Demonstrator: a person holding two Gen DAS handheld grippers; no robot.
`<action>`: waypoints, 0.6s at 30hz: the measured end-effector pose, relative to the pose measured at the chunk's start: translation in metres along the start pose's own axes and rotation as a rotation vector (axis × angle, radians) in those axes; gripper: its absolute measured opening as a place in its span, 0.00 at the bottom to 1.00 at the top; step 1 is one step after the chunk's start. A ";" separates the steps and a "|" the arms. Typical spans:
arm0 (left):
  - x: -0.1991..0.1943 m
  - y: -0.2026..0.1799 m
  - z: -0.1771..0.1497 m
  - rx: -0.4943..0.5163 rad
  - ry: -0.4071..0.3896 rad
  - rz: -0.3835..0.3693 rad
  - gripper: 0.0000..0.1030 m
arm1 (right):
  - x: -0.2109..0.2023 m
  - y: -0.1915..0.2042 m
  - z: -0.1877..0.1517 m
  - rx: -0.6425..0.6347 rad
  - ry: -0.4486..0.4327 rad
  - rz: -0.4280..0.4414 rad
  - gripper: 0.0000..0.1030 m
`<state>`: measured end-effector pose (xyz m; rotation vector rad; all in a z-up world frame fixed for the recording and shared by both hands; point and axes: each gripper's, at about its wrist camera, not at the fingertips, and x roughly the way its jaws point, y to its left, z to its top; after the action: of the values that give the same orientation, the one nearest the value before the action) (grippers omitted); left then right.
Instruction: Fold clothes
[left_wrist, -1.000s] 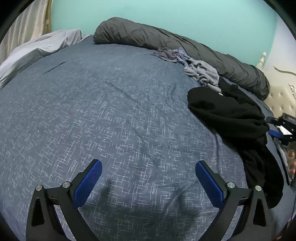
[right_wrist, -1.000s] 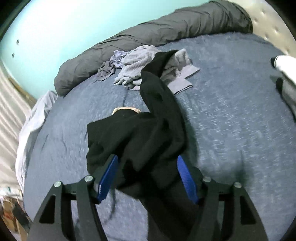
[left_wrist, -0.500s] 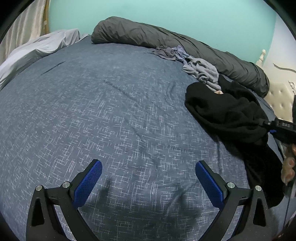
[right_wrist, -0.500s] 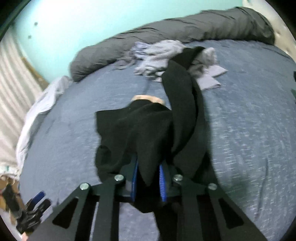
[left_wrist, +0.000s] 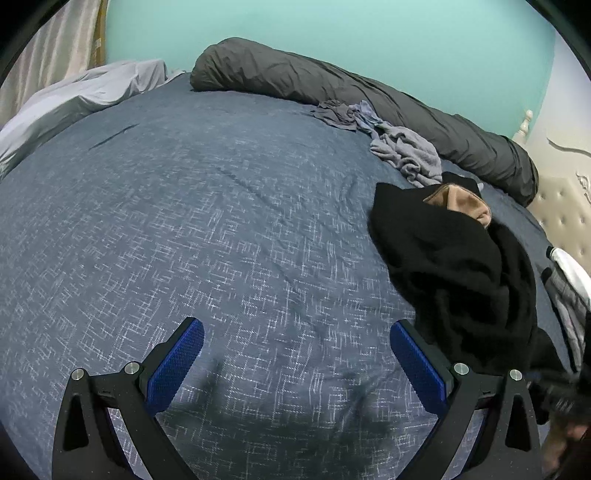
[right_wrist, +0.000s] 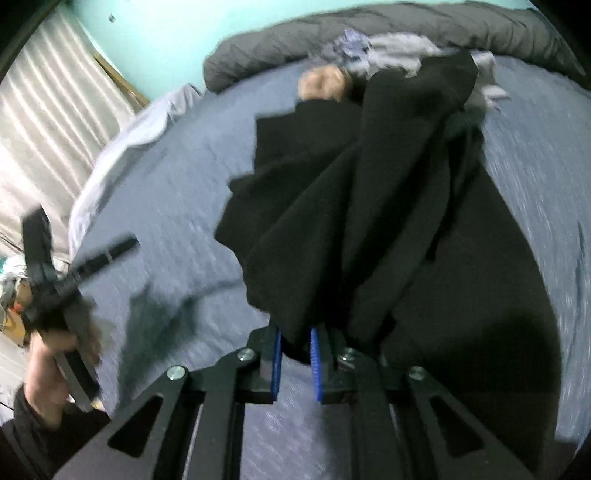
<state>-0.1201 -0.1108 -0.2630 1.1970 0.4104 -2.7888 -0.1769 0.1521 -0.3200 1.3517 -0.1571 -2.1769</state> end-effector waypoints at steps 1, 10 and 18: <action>0.000 0.000 0.000 0.000 0.000 -0.002 1.00 | 0.002 -0.001 -0.006 -0.007 0.023 -0.017 0.11; 0.004 0.002 0.005 -0.004 0.001 -0.009 1.00 | -0.046 0.005 0.005 -0.023 -0.019 -0.060 0.14; 0.010 -0.007 0.004 0.011 0.008 -0.008 1.00 | -0.075 -0.015 0.082 0.076 -0.181 -0.051 0.43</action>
<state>-0.1312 -0.1049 -0.2658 1.2123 0.4013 -2.7973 -0.2278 0.1876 -0.2273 1.2101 -0.2799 -2.3567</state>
